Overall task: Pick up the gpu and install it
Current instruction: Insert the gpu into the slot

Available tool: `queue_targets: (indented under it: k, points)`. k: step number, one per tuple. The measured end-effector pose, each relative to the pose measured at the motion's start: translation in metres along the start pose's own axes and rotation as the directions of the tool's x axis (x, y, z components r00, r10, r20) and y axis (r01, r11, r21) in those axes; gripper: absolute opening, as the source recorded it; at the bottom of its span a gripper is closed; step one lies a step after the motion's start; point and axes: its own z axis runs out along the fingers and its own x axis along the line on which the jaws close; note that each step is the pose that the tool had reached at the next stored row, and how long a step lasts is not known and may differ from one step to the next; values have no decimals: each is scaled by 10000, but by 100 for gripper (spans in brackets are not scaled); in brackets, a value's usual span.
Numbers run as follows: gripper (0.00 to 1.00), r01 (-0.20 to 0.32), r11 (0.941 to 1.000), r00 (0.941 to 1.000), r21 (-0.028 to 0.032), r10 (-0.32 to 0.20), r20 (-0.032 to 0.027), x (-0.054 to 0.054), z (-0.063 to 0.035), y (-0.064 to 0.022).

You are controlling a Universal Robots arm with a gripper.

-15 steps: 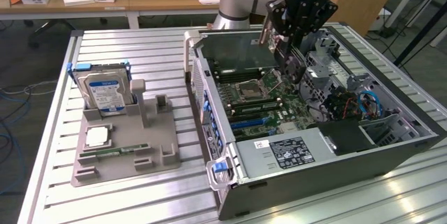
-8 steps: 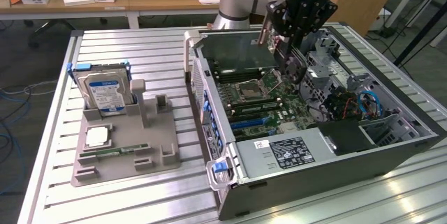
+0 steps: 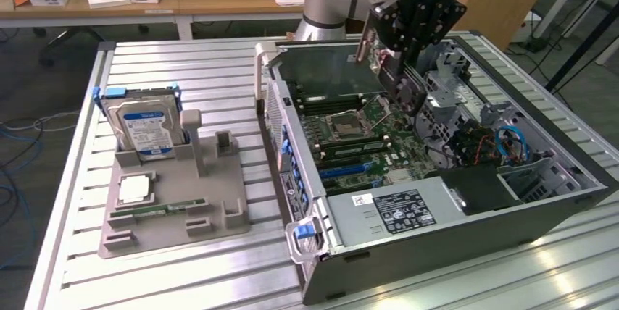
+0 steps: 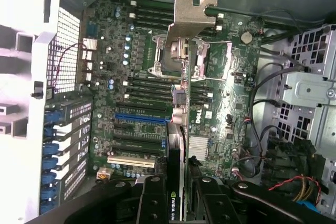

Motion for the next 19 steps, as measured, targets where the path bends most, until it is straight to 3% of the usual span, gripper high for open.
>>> queue_targets:
  k: [19]
  points:
    - [26, 1196, 9928, 9928, -15, -1196, 51, 0, 0, 0]
